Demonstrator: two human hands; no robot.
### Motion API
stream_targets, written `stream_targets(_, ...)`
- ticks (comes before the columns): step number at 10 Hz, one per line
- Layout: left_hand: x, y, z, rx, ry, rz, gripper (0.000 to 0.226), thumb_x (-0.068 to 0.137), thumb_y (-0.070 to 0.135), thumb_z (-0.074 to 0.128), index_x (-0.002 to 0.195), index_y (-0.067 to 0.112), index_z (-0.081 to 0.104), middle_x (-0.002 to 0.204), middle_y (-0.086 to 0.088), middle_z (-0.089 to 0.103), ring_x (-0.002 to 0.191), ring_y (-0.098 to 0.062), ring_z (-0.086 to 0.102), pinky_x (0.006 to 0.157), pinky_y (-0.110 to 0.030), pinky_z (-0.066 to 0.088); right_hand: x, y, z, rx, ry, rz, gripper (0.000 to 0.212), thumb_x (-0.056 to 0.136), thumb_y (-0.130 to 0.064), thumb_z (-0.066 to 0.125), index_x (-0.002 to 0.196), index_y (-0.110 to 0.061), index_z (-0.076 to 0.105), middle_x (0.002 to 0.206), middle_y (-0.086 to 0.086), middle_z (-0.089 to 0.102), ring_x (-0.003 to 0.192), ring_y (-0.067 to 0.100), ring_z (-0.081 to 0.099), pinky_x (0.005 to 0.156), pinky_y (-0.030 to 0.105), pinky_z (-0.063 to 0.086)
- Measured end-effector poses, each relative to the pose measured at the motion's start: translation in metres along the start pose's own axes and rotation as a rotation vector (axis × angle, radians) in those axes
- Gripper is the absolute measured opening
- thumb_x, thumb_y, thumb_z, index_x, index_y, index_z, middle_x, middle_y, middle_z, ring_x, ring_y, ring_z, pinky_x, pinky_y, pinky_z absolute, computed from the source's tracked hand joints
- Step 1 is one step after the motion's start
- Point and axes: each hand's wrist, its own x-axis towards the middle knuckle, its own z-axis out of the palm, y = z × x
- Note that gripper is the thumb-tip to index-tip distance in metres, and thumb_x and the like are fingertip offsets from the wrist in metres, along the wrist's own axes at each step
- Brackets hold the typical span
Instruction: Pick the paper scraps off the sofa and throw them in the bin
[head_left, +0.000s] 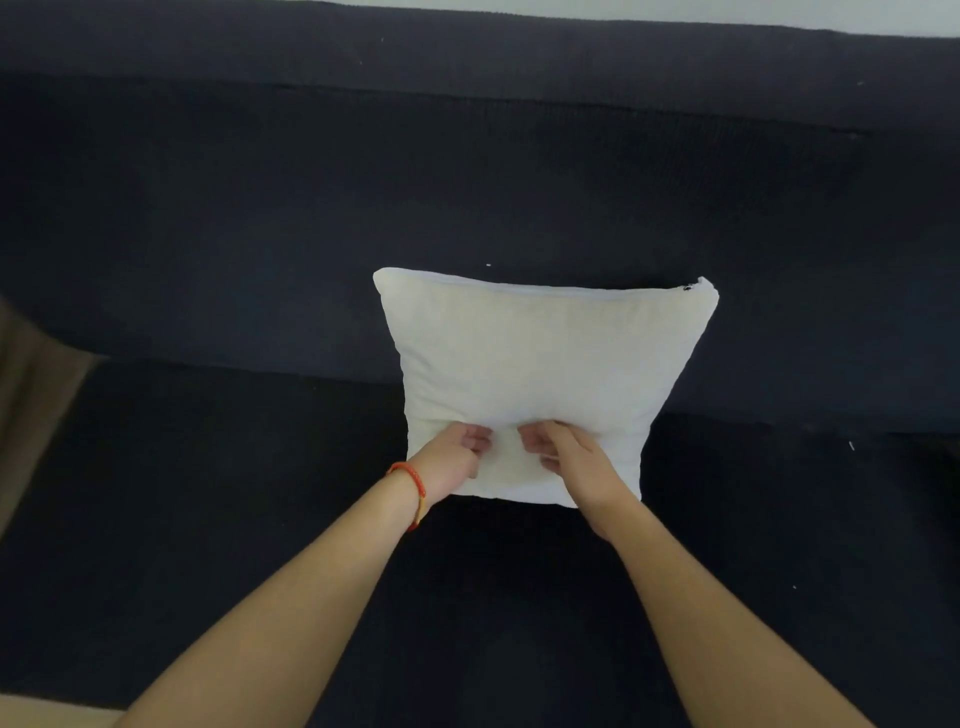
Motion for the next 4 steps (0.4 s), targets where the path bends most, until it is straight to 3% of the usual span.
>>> stream_targets(1, 0.000, -0.003, 0.002, 0.007, 0.005, 0.015, 0.069, 0.084, -0.031, 0.032, 0.144, -0.002, 0.048, 0.146, -0.021, 0.055, 0.140, -0.030, 0.050, 0.100, -0.027, 0.045, 0.002, -0.003, 0.000, -0.027, -0.050, 0.029, 0.032, 0.105, -0.010, 0.045, 0.113, -0.018, 0.075, 0.123, -0.006, 0.072, 0.122, 0.013, 0.064, 0.115, 0.039, 0.048)
stream_targets(2, -0.017, -0.017, 0.004, 0.010, 0.032, 0.071, 0.062, 0.086, -0.021, 0.038, 0.138, 0.007, 0.056, 0.138, -0.013, 0.060, 0.132, -0.024, 0.055, 0.094, -0.025, 0.045, -0.012, -0.003, 0.000, -0.082, -0.086, 0.036, 0.028, 0.104, -0.013, 0.050, 0.117, -0.022, 0.074, 0.125, -0.012, 0.069, 0.124, 0.007, 0.060, 0.114, 0.034, 0.044)
stream_targets(3, -0.038, -0.036, 0.001, -0.049, 0.065, 0.061, 0.053, 0.090, -0.014, 0.042, 0.129, 0.015, 0.065, 0.131, -0.005, 0.064, 0.126, -0.019, 0.057, 0.102, -0.030, 0.046, -0.040, -0.001, -0.004, -0.075, -0.102, 0.070, 0.029, 0.106, -0.018, 0.051, 0.117, -0.029, 0.075, 0.124, -0.014, 0.071, 0.121, 0.005, 0.062, 0.107, 0.032, 0.047)
stream_targets(4, -0.082, -0.050, 0.001, -0.070, 0.045, -0.001, 0.042, 0.098, -0.003, 0.048, 0.131, 0.019, 0.065, 0.133, 0.002, 0.063, 0.122, -0.013, 0.057, 0.099, -0.029, 0.049, -0.084, 0.007, -0.008, -0.037, -0.006, 0.159, 0.025, 0.106, -0.021, 0.051, 0.117, -0.028, 0.072, 0.121, -0.005, 0.073, 0.115, 0.010, 0.066, 0.097, 0.032, 0.053)
